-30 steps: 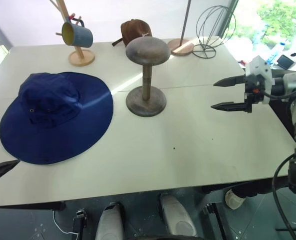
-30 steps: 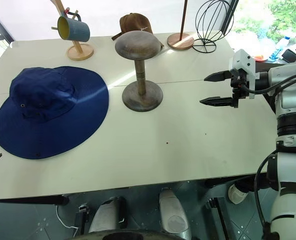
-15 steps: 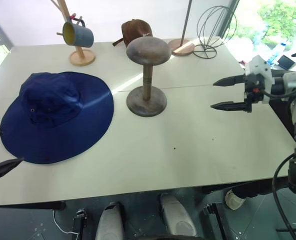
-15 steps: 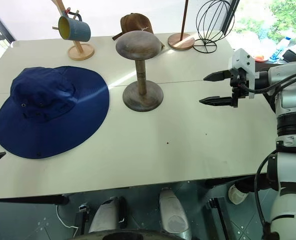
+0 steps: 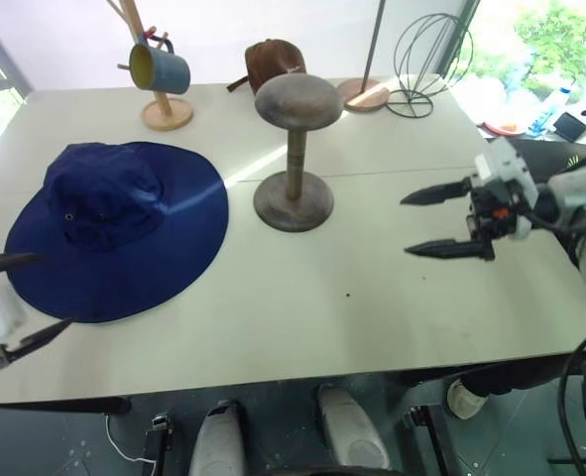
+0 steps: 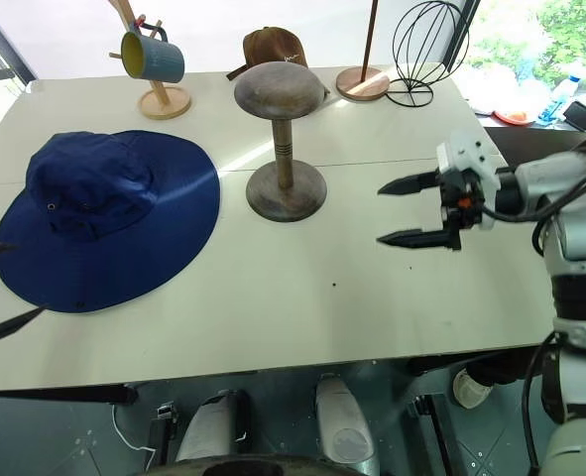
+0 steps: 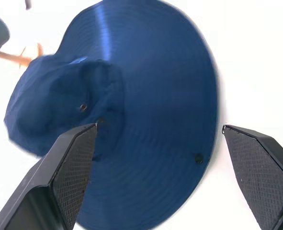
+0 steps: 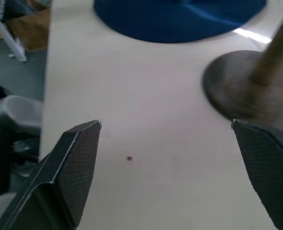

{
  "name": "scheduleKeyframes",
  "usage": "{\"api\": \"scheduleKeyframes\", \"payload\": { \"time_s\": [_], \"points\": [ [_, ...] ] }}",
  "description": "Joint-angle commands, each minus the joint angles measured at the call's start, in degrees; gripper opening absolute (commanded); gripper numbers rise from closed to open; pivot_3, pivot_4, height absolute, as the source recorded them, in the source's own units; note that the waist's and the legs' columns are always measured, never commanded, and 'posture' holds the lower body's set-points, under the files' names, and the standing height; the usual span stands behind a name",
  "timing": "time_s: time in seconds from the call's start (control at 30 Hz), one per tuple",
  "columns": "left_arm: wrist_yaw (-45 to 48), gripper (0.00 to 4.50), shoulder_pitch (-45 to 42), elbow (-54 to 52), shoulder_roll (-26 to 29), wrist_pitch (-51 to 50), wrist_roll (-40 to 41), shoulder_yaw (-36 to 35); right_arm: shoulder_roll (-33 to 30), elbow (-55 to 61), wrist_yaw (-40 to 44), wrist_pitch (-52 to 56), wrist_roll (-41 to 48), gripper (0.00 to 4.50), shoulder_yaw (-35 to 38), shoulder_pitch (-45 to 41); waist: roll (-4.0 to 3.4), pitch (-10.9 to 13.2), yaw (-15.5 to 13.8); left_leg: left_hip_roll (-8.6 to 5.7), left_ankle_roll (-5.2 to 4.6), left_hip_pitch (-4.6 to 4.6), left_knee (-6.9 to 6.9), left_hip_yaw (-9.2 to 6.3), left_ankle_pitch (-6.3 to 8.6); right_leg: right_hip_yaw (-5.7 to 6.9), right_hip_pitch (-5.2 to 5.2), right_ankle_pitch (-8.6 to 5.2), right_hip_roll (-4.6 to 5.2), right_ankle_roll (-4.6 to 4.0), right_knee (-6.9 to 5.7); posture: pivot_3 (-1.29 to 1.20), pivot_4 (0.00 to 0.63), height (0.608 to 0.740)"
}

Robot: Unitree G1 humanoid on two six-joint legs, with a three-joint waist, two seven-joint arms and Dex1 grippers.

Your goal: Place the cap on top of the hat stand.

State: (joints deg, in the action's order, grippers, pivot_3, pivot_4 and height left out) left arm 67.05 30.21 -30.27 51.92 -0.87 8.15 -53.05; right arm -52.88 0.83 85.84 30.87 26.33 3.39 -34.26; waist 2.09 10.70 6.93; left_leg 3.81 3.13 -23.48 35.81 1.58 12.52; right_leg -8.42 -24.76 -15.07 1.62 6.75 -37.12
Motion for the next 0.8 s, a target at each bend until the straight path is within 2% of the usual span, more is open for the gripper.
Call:
{"api": "scheduleKeyframes", "payload": {
  "time_s": [0.03,0.13,0.3,0.47,0.6,0.7,0.8],
  "points": [
    [-4.86,4.37,1.67,-0.51,-4.19,7.14,-6.71,6.02,-1.61,11.63,-3.67,6.54,6.59,4.50,4.62,4.52,-0.01,-0.01,0.10,0.00,0.00,0.01,0.03,0.00,0.00,-0.01,0.00,0.00,-0.01,0.00,-0.01,0.00,0.150,0.739],
    [-10.23,4.37,1.92,2.04,-6.97,15.52,-14.11,12.26,-2.58,18.90,-5.92,9.89,10.24,4.50,6.74,9.10,0.09,-0.06,-0.06,0.00,-0.01,0.01,0.03,-0.02,0.00,0.00,0.01,0.00,-0.01,0.00,-0.01,0.00,0.150,0.739],
    [-22.81,4.37,-0.72,10.45,-8.36,25.13,-27.98,19.15,-2.35,23.85,-12.43,14.37,14.07,4.50,9.09,10.84,0.20,-0.13,-0.14,0.00,0.00,0.00,0.16,-0.05,0.01,0.00,0.07,0.01,-0.01,-0.01,0.00,0.00,0.150,0.739],
    [-35.60,4.37,-3.31,18.26,-7.54,29.31,-39.68,22.72,-3.58,26.01,-15.33,16.13,16.65,4.50,10.71,12.18,0.32,-0.19,-0.28,0.00,-0.01,-0.02,0.15,-0.05,0.02,0.00,0.09,0.01,0.01,-0.01,0.02,0.00,0.150,0.739],
    [-43.92,4.37,-5.46,23.77,-7.06,32.51,-45.21,27.68,-5.34,26.38,-16.28,16.70,18.25,4.50,11.83,11.88,0.19,-0.28,-0.93,0.00,-0.01,0.01,0.13,-0.04,0.03,0.01,0.09,0.01,0.02,-0.01,0.01,0.00,0.150,0.739],
    [-50.55,4.37,-9.42,26.55,-8.01,31.80,-48.66,30.97,-6.17,25.89,-17.08,16.85,19.30,4.50,12.18,11.15,-0.27,-0.52,-2.04,-0.02,-0.01,0.10,0.15,-0.02,0.03,0.01,0.19,0.01,0.07,-0.01,0.01,0.00,0.150,0.739],
    [-54.78,4.37,-13.54,30.32,-9.98,29.16,-49.32,34.49,-6.43,25.76,-17.79,16.41,19.28,4.50,12.12,11.15,-0.38,-0.59,-3.05,-0.03,-0.01,0.15,0.20,-0.05,0.03,0.02,0.23,0.04,0.04,-0.06,0.00,0.00,0.150,0.739]
  ]
}}
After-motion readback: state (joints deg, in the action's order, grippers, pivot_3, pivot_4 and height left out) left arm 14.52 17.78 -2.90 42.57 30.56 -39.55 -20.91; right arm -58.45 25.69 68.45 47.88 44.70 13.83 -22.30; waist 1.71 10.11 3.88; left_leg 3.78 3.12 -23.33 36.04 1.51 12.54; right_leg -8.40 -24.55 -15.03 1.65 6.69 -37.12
